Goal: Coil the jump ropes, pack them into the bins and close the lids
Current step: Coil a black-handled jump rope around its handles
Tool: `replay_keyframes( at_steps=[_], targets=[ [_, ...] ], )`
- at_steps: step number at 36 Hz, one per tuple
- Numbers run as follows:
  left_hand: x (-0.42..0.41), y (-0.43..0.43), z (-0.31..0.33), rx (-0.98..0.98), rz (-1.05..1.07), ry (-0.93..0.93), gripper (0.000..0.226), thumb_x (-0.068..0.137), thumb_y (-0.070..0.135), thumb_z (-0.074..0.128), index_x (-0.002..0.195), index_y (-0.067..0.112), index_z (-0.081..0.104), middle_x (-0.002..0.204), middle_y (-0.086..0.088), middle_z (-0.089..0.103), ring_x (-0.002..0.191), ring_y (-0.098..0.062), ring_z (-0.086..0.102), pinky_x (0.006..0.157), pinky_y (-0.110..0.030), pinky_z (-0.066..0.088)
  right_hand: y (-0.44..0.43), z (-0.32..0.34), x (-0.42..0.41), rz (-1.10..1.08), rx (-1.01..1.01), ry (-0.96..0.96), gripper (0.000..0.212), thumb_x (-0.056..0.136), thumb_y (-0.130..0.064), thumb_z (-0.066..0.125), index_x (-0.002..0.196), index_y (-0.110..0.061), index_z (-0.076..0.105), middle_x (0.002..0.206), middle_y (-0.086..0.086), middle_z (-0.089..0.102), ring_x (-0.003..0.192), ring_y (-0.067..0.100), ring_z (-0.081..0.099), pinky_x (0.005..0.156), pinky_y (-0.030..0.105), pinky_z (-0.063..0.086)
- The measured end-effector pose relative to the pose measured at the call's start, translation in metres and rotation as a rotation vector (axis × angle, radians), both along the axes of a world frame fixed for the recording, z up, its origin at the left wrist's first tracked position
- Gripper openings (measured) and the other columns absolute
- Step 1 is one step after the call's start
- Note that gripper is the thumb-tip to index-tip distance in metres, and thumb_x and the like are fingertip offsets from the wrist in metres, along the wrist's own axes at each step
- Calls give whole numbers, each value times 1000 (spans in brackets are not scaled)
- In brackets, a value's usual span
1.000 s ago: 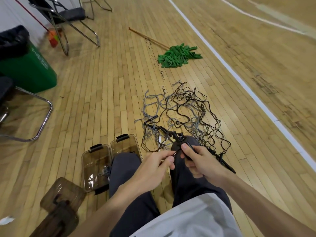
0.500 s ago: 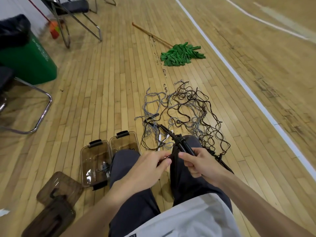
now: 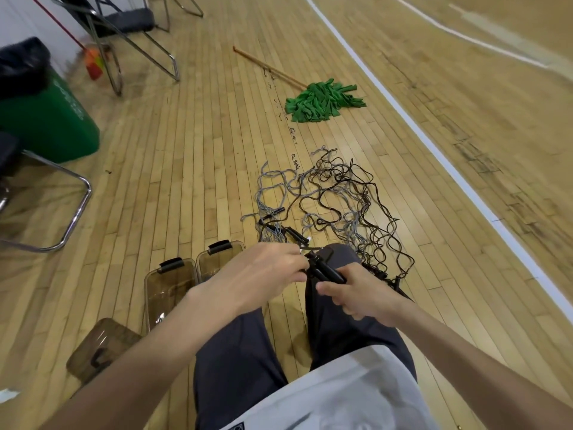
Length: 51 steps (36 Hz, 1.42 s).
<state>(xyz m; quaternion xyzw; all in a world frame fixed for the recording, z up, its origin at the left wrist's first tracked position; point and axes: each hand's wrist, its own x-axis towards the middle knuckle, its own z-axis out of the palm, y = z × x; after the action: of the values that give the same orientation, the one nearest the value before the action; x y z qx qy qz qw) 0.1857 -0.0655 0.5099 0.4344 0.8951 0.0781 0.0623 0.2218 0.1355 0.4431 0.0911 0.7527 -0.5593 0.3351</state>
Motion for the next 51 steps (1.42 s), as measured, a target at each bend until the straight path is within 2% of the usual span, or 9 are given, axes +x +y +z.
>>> replay_keyframes(
  at_steps=[3,11,18,22,30,36,42,48,51],
  targets=[
    [-11,7,11,-38,1,-91,27,101,36,53,117,19,67,100,8,59,85,-4,46,67,-16,31,0,5,1,80,42,-10,18,101,-23,61,93,-9,53,67,3,39,46,11,30,41,22,25],
    [-36,31,33,-86,26,-286,21,88,41,71,102,25,73,81,23,56,78,12,49,66,-11,34,-3,24,8,343,299,193,30,100,-35,61,78,-16,53,69,3,50,54,13,42,51,25,32],
    [-50,45,42,71,51,-512,16,78,30,85,83,17,77,76,8,73,73,-2,67,74,-29,57,-4,34,23,475,343,357,26,100,-38,59,84,-18,59,69,-2,52,59,16,46,55,29,36],
    [-54,46,39,156,57,-603,14,77,23,86,81,12,78,75,4,74,70,-5,69,69,-22,55,2,42,28,473,262,450,32,98,-37,62,70,-29,49,61,-5,48,52,12,43,52,25,34],
    [-55,44,29,272,99,-697,12,78,20,85,80,12,76,74,-4,73,71,-24,69,68,-39,59,7,45,31,385,184,526,53,93,-57,61,62,-18,42,55,-2,37,46,12,34,48,24,28],
    [-53,40,22,414,157,-833,10,82,21,78,82,12,73,67,2,68,57,-7,58,52,-19,45,7,50,32,286,105,593,54,92,-58,61,60,-18,42,53,-5,34,48,11,30,48,23,25],
    [-42,35,-1,547,190,-932,8,90,18,67,84,12,70,66,10,66,60,-2,59,57,-13,46,9,51,31,205,30,603,53,92,-55,60,65,-10,52,52,-9,36,49,9,32,49,23,26],
    [-25,31,-24,685,217,-974,17,89,40,65,76,31,69,69,4,58,61,-18,48,54,-29,37,15,49,29,97,-89,604,54,91,-58,61,68,-9,58,58,-3,41,51,11,36,49,23,27],
    [-17,31,-32,718,302,-1030,26,99,30,57,84,12,68,63,-7,48,51,-15,38,47,-28,28,15,46,23,16,-191,565,46,90,-57,59,68,-17,61,55,-7,46,49,9,40,48,22,31]
  ],
)
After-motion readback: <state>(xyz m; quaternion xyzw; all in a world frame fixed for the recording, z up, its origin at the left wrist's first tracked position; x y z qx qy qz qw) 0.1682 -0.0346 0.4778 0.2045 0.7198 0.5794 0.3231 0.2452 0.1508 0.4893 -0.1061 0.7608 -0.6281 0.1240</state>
